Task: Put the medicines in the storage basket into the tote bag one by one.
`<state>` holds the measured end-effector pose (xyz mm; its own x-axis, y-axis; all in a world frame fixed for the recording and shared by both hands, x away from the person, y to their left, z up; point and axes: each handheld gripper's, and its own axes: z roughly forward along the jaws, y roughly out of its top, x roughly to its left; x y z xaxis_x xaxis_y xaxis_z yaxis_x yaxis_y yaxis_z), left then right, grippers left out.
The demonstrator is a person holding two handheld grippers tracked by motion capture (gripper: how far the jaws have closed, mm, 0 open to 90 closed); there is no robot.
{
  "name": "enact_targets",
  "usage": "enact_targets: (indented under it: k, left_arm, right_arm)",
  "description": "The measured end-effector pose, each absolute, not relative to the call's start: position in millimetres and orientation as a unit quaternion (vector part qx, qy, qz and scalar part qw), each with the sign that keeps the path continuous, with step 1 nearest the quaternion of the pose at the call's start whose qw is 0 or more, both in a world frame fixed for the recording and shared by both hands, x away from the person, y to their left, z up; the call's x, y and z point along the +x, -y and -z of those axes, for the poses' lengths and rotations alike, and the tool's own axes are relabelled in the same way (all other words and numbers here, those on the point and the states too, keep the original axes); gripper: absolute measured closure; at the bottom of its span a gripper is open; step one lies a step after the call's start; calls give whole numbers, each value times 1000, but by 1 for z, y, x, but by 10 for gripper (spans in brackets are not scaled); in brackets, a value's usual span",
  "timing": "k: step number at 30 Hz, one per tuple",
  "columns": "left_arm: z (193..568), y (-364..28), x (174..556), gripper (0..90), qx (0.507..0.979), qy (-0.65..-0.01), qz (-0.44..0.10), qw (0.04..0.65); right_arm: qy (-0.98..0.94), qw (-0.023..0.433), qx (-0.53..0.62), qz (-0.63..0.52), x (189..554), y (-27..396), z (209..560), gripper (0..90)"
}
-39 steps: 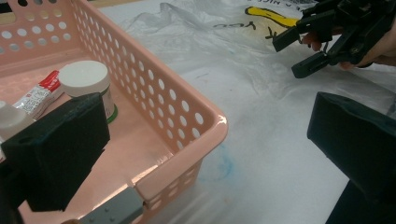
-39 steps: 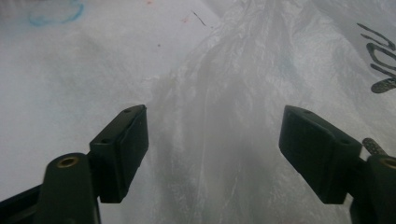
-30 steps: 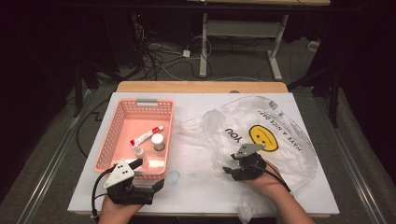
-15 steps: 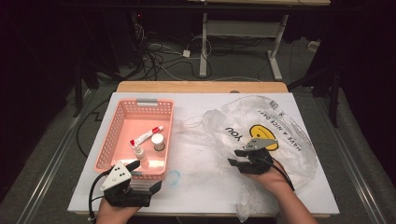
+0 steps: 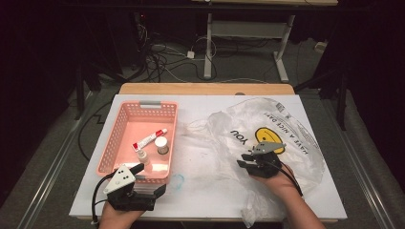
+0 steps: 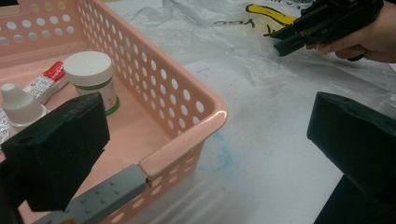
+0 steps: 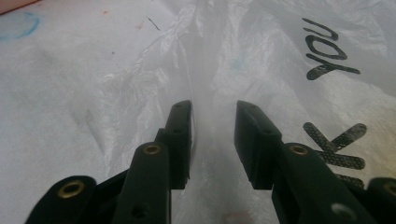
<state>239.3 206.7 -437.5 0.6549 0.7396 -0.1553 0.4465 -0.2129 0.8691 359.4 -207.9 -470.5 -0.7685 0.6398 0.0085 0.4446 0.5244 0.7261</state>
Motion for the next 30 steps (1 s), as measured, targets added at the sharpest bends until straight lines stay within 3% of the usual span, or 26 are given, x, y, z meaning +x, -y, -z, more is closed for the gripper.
enact_targets:
  k: [7,15,21,30]
  left_arm:
    - [438,-207,240,0,763,-390,-147,494]
    - [438,-208,241,0,763,-390,-147,494]
    - [438,-208,242,0,761,-392,-146,496]
    - [438,-209,242,0,763,-390,-147,494]
  right_arm:
    - [-872,127,297,-368,357,200,473,748]
    - [-873,125,304,-360,361,202,479,900]
    - [-860,120,314,-383,362,208,476,900]
    - [-826,149,313,-443,356,217,459,900]
